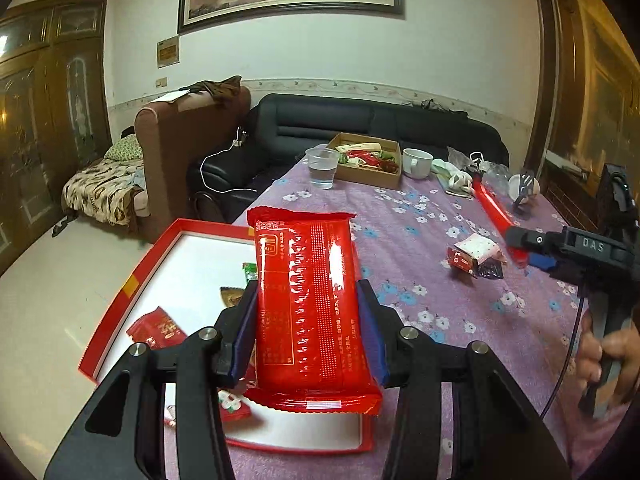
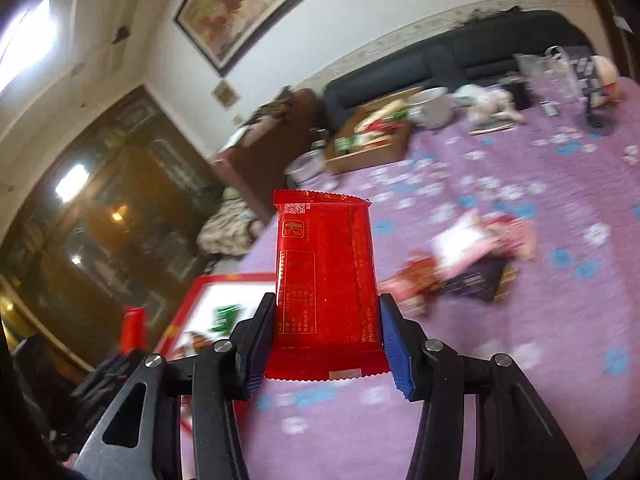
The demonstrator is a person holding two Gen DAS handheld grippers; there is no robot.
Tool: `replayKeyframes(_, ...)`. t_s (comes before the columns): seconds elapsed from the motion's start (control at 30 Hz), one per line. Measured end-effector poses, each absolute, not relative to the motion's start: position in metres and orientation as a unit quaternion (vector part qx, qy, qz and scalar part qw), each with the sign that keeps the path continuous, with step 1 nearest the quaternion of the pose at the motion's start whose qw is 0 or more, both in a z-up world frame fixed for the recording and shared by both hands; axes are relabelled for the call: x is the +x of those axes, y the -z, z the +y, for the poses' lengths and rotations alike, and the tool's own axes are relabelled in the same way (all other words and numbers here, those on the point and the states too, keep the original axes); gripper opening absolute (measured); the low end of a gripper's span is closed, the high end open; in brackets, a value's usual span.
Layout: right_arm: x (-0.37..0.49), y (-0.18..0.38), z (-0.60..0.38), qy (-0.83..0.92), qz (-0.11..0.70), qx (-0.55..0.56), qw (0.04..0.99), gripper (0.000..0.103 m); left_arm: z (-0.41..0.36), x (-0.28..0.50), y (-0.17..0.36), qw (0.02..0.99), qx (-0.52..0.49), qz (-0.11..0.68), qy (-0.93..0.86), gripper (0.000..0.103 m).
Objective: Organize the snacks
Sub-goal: 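Carry both red packets over the red-rimmed tray and lower them in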
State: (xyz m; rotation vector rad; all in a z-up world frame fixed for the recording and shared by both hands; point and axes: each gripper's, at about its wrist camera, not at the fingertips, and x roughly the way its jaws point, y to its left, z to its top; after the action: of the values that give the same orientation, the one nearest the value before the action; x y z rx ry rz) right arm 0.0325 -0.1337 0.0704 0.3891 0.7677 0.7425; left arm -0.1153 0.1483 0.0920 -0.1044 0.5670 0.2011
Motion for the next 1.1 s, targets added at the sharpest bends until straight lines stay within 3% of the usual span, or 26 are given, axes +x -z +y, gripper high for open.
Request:
replayKeyframes(0.4,-0.034,-0.048,-0.050,-0.467,0.323,0.235,0.789,0.050,0.174,-0.130,-0.074,0.949,-0.073,0.291,-0.102,0.045)
replayKeyframes(0.77,-0.017,-0.011,-0.020,-0.488,0.376,0.254,0.745,0.050,0.209,-0.119,-0.050,0.934,-0.098,0.316,-0.134,0.045)
replayKeyframes(1.1,-0.021,0.003,0.016,-0.497,0.414,0.182,0.741,0.051,0.224,-0.105,-0.026,0.921,-0.108,0.340,-0.153,0.045)
